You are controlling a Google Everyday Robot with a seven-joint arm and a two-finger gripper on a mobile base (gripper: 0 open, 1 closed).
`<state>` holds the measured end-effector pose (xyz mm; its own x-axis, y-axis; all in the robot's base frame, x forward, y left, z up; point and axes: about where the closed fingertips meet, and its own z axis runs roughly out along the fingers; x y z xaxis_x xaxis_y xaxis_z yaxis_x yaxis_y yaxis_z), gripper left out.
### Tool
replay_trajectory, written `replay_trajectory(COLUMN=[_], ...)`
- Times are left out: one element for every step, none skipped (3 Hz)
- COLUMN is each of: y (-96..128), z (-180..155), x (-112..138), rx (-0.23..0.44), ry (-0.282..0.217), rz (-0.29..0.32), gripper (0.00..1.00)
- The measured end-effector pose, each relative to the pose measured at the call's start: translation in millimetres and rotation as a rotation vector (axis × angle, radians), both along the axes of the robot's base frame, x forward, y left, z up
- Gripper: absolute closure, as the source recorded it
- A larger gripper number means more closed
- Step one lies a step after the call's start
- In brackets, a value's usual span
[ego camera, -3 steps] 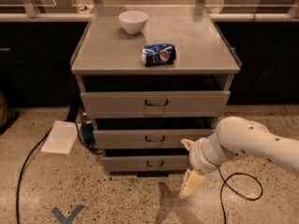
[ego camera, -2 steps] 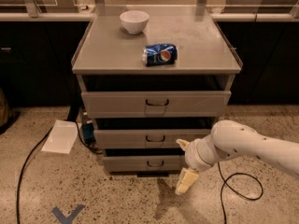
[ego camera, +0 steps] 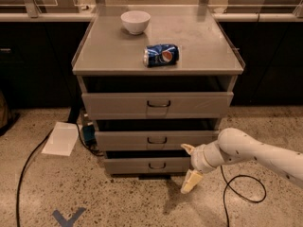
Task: Open bottom drawer
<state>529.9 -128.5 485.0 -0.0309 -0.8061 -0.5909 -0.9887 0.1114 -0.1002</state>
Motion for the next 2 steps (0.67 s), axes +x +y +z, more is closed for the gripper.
replay_trajectory(y=[-9.9, -8.0], z=[-47.7, -50.9], x=[18.9, 18.4], rx=[0.053, 0.058], ry=[0.028, 0.032], rz=[-0.003, 0.0], gripper=[0.0, 0.0])
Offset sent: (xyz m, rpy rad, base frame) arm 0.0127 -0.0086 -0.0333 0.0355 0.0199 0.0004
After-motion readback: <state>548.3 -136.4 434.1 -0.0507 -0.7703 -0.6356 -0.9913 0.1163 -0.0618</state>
